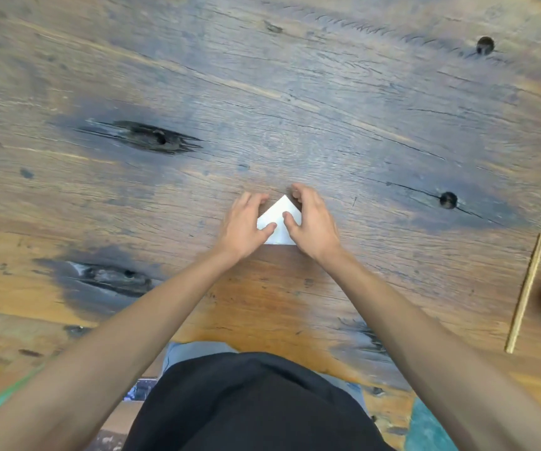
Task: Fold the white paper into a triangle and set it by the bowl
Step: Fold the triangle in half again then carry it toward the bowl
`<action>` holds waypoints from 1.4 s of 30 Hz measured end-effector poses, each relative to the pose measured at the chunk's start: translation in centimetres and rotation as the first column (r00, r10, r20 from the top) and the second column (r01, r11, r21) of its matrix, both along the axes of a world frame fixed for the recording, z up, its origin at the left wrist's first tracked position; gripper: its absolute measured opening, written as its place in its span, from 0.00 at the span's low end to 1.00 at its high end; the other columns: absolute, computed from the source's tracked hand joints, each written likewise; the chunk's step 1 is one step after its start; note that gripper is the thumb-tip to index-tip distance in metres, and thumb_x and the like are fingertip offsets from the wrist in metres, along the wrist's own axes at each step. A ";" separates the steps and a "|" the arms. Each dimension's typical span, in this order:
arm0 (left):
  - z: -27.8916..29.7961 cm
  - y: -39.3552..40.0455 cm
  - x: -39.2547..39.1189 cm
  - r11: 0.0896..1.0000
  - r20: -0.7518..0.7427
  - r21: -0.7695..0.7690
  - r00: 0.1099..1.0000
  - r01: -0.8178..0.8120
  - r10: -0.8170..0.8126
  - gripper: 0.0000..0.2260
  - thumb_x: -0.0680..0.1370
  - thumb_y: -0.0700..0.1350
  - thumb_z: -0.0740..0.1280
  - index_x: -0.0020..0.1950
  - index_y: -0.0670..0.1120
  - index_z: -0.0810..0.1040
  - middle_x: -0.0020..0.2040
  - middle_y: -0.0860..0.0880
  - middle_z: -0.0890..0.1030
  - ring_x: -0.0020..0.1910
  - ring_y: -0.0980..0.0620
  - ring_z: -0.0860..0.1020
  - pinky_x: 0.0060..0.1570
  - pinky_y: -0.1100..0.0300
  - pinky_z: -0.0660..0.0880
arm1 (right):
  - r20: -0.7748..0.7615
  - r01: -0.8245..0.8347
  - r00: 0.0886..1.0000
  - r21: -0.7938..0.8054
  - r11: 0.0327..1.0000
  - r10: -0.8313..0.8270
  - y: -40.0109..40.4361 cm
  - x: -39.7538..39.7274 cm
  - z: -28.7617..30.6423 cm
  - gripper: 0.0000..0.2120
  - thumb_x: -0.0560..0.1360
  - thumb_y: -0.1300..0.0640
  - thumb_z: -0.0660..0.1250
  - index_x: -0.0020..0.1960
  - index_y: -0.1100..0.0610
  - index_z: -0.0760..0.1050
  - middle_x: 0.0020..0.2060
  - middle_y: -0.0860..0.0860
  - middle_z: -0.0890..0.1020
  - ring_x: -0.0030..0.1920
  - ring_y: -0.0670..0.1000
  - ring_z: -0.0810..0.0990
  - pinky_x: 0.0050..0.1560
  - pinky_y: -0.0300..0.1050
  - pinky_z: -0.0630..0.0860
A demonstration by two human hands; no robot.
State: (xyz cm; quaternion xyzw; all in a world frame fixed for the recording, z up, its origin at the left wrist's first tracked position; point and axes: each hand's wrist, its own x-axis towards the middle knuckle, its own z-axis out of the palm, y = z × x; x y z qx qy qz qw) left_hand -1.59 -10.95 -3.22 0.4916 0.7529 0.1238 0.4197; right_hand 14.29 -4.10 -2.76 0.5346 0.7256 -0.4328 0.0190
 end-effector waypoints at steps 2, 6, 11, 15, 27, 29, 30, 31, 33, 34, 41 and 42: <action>-0.9 -0.7 0.6 0.999 -0.018 0.022 0.999 -0.028 0.028 0.25 0.74 0.47 0.75 0.70 0.44 0.74 0.62 0.44 0.76 0.63 0.43 0.74 0.65 0.46 0.72 | -0.007 0.031 1.000 0.003 1.000 -0.031 -0.2 -0.3 -0.3 0.29 0.78 0.58 0.69 0.77 0.56 0.65 0.70 0.53 0.75 0.71 0.55 0.74 0.70 0.57 0.72; -1.7 -1.7 1.1 0.992 -0.023 0.097 0.997 -0.074 0.076 0.24 0.74 0.46 0.75 0.68 0.47 0.75 0.61 0.48 0.76 0.59 0.45 0.74 0.60 0.48 0.73 | -0.051 0.082 0.995 -0.028 0.996 -0.084 -0.4 -0.5 -0.5 0.26 0.78 0.60 0.69 0.75 0.58 0.68 0.68 0.54 0.76 0.66 0.54 0.78 0.67 0.55 0.74; -1.7 -1.7 0.9 0.993 -0.023 0.101 0.998 -0.056 0.059 0.23 0.74 0.45 0.75 0.68 0.48 0.75 0.61 0.49 0.76 0.60 0.46 0.73 0.59 0.48 0.75 | -0.068 0.082 0.994 -0.103 0.991 -0.089 0.1 -0.5 -0.6 0.26 0.78 0.60 0.70 0.75 0.56 0.69 0.65 0.51 0.78 0.57 0.47 0.79 0.61 0.43 0.74; -1.5 -1.7 0.9 0.994 -0.033 0.102 0.998 -0.047 0.050 0.24 0.74 0.46 0.75 0.68 0.48 0.74 0.62 0.49 0.75 0.60 0.47 0.73 0.58 0.49 0.75 | -0.076 0.135 0.986 -0.187 0.973 -0.151 0.8 -0.6 -0.7 0.26 0.77 0.61 0.72 0.73 0.57 0.71 0.53 0.47 0.80 0.47 0.48 0.80 0.60 0.49 0.79; -0.5 -1.0 -0.6 0.998 0.239 0.053 0.970 0.030 -0.042 0.06 0.78 0.49 0.73 0.50 0.47 0.83 0.46 0.52 0.83 0.50 0.48 0.76 0.56 0.47 0.74 | -0.156 0.110 0.976 -0.243 0.964 -0.151 1.1 0.8 2.0 0.13 0.76 0.64 0.75 0.57 0.51 0.80 0.39 0.41 0.82 0.43 0.38 0.82 0.55 0.38 0.78; 0.2 -0.9 -1.4 0.998 0.344 0.047 0.938 0.031 -0.045 0.03 0.79 0.46 0.72 0.46 0.48 0.82 0.41 0.51 0.83 0.44 0.49 0.79 0.51 0.47 0.75 | -0.182 0.126 0.968 -0.232 0.964 -0.171 0.9 1.2 2.8 0.14 0.76 0.64 0.75 0.58 0.51 0.80 0.41 0.42 0.82 0.42 0.36 0.81 0.53 0.32 0.76; 0.7 -1.0 -1.7 0.998 0.365 0.050 0.930 0.036 -0.051 0.03 0.79 0.46 0.72 0.46 0.49 0.82 0.41 0.50 0.84 0.43 0.50 0.80 0.50 0.47 0.75 | -0.190 0.128 0.966 -0.232 0.964 -0.174 0.7 1.3 3.3 0.14 0.76 0.64 0.75 0.58 0.52 0.81 0.43 0.44 0.83 0.44 0.39 0.81 0.54 0.34 0.77; 1.1 -1.1 -2.0 0.998 0.377 0.054 0.925 0.039 -0.057 0.03 0.79 0.45 0.71 0.46 0.50 0.83 0.41 0.50 0.84 0.43 0.49 0.81 0.49 0.47 0.76 | -0.196 0.122 0.966 -0.236 0.964 -0.170 0.4 1.4 3.7 0.14 0.76 0.63 0.76 0.59 0.54 0.81 0.46 0.47 0.84 0.46 0.42 0.82 0.57 0.36 0.78; 2.1 -1.4 -2.5 0.997 0.392 0.062 0.918 0.037 -0.059 0.03 0.79 0.46 0.71 0.45 0.51 0.82 0.42 0.48 0.85 0.44 0.46 0.82 0.49 0.47 0.76 | -0.207 0.104 0.965 -0.250 0.963 -0.158 -0.1 1.7 4.8 0.15 0.76 0.62 0.76 0.61 0.58 0.82 0.51 0.52 0.86 0.49 0.46 0.83 0.59 0.38 0.78; 2.6 -1.6 -2.7 0.997 0.398 0.067 0.915 0.032 -0.056 0.03 0.79 0.46 0.72 0.45 0.52 0.83 0.42 0.49 0.85 0.44 0.47 0.82 0.50 0.48 0.77 | -0.207 0.092 0.967 -0.257 0.962 -0.148 -0.5 1.8 5.2 0.15 0.76 0.62 0.76 0.61 0.59 0.82 0.53 0.53 0.86 0.50 0.46 0.84 0.59 0.37 0.78; 6.7 -2.8 -4.5 0.995 0.450 0.103 0.892 -0.004 -0.043 0.02 0.79 0.45 0.72 0.48 0.50 0.84 0.44 0.59 0.87 0.46 0.62 0.84 0.50 0.55 0.78 | -0.189 0.081 0.975 -0.201 0.976 -0.120 -2.5 2.8 8.5 0.04 0.77 0.58 0.75 0.52 0.55 0.84 0.48 0.45 0.86 0.52 0.45 0.83 0.56 0.35 0.74; 7.2 -2.8 -4.7 0.994 0.453 0.110 0.891 -0.013 -0.039 0.01 0.79 0.45 0.73 0.48 0.49 0.85 0.44 0.59 0.87 0.46 0.61 0.85 0.50 0.54 0.79 | -0.195 0.107 0.970 -0.202 0.973 -0.147 -2.8 2.9 8.9 0.03 0.77 0.57 0.75 0.51 0.54 0.84 0.47 0.45 0.86 0.50 0.44 0.83 0.55 0.36 0.74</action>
